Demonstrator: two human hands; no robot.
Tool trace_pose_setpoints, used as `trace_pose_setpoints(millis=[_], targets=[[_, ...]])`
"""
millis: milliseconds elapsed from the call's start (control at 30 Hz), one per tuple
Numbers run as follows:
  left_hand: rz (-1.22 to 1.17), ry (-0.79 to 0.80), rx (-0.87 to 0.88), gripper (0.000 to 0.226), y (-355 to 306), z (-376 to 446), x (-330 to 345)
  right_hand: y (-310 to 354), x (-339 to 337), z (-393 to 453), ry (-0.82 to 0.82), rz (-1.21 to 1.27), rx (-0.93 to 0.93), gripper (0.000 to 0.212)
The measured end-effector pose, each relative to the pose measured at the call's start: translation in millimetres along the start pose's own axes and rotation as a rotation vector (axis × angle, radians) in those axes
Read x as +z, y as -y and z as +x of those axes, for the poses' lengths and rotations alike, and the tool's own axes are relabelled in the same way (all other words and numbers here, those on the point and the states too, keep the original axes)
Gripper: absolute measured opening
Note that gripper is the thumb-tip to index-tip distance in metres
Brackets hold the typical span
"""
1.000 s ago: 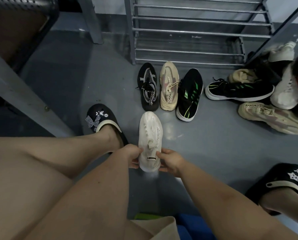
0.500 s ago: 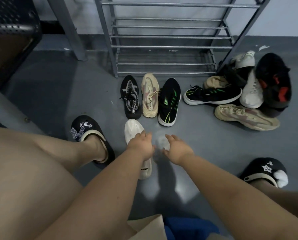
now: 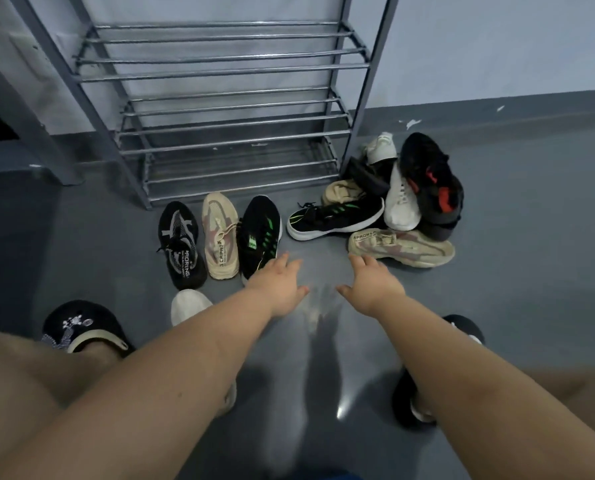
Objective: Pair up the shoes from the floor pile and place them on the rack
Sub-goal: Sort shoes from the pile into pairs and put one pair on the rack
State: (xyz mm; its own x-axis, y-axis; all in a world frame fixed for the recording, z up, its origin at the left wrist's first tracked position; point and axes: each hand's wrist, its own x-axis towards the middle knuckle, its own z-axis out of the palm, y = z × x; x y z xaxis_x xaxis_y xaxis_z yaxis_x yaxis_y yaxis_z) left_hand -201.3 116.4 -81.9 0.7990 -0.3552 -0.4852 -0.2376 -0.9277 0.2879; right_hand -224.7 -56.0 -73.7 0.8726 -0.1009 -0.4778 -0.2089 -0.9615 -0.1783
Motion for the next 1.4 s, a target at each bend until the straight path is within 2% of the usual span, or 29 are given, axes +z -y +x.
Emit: trace_pose_setpoints(millis=[167,567,700,1033,1400], targets=[[0.019,0.069,-0.007,0.067,-11,14,9,-17,-27,18,-0.062,-0.019,0.016,0.070],[0.078,0.046,0.021,0.067,1,89,-20,-35,-55,93,-0.024,-0.043,0.040,0.069],[0.044,0.055,-0.027,0.067,10,121,-25,-34,-55,128,-0.003,0.003,0.106,0.067],[-0.024,0.072,-0.019,0.068,34,206,-26,-26,-40,212,0.050,-0.021,0.170,0.063],[-0.252,0.107,-0.087,0.067,64,267,-7,1,-1,285,0.029,-0.094,-0.034,0.063]])
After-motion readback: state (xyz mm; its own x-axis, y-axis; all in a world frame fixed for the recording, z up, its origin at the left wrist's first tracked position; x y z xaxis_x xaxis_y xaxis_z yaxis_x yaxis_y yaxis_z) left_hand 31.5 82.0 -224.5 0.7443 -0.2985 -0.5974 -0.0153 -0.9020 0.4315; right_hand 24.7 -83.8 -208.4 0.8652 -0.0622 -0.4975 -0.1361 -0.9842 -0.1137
